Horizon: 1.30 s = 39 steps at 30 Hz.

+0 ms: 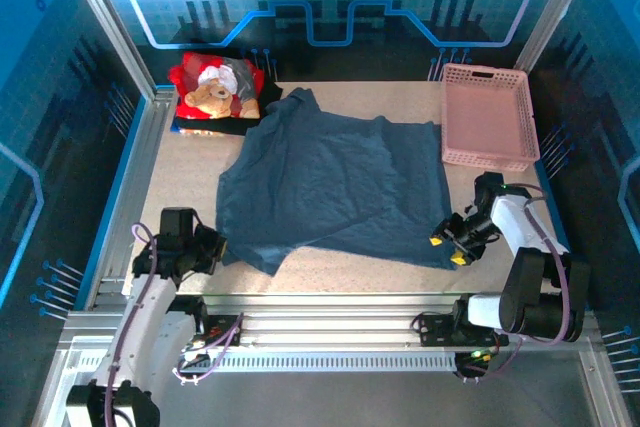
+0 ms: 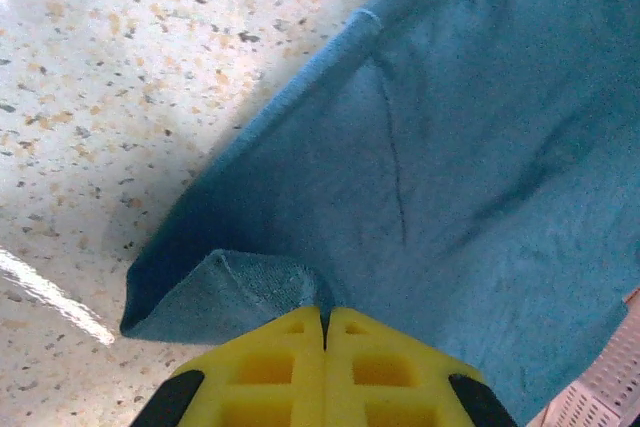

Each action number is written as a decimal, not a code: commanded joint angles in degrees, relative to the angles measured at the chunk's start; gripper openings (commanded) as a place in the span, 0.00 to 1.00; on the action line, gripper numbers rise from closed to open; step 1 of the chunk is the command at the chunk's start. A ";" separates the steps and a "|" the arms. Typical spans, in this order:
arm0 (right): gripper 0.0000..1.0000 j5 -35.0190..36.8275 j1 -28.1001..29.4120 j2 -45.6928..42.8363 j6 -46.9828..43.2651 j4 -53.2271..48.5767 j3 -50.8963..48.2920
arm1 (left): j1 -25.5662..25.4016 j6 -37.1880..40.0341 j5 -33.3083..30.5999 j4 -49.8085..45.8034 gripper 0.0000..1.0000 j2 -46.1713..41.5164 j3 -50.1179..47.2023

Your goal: Fold and stack the t-shirts

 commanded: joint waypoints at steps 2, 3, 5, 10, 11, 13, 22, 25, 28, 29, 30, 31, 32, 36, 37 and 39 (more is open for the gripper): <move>0.59 5.11 1.33 1.32 2.55 -4.86 2.03 | -1.41 2.60 1.67 0.00 0.00 -0.05 3.24; 0.59 5.51 1.43 2.03 2.85 -4.83 2.09 | -1.80 2.90 1.66 0.43 0.00 0.14 3.65; 0.61 6.12 1.47 3.56 3.54 -4.71 2.09 | -2.34 3.85 1.59 0.99 0.00 0.47 4.44; 0.59 5.28 1.57 6.99 5.40 -0.41 0.28 | -2.98 5.84 1.76 1.39 0.00 0.65 5.84; 0.58 5.04 1.57 7.76 5.89 0.54 -0.09 | -3.07 5.84 1.93 1.49 0.00 0.61 5.83; 0.56 5.06 1.82 9.15 6.85 2.97 -0.73 | -3.23 6.18 2.85 1.89 0.00 0.48 5.83; 0.13 6.43 2.01 14.40 9.13 10.05 -0.90 | -3.60 9.23 3.73 -3.77 0.00 -3.32 8.71; 0.00 10.16 1.87 11.71 8.10 7.01 0.85 | -3.60 10.35 2.95 -7.04 0.00 -4.77 10.39; 0.00 12.37 1.43 8.19 6.99 3.38 2.65 | -3.60 11.50 1.79 -10.38 0.00 -5.78 12.33; 0.00 12.41 1.30 6.94 6.54 2.46 3.16 | -3.60 11.87 1.62 -11.38 0.00 -5.96 12.98; 0.00 12.38 1.29 6.36 6.21 1.57 3.60 | -3.60 12.17 1.55 -12.17 0.00 -6.14 13.63; 0.00 12.06 1.21 5.93 5.83 0.48 4.13 | -3.60 12.47 1.56 -13.07 0.00 -6.32 14.35; 0.00 11.59 1.26 5.75 5.30 -0.54 4.58 | -3.60 12.94 1.64 -14.05 0.00 -6.50 15.17; 0.00 10.29 1.38 4.49 3.94 -2.94 4.48 | -3.60 14.80 1.21 -17.47 0.00 -6.50 18.14; 0.00 9.88 1.38 3.88 3.77 -3.48 4.56 | -3.60 15.09 1.09 -17.70 0.00 -6.38 18.74; 0.00 9.55 1.38 2.67 3.35 -4.62 4.98 | -3.60 15.27 1.39 -16.96 0.00 -5.71 19.47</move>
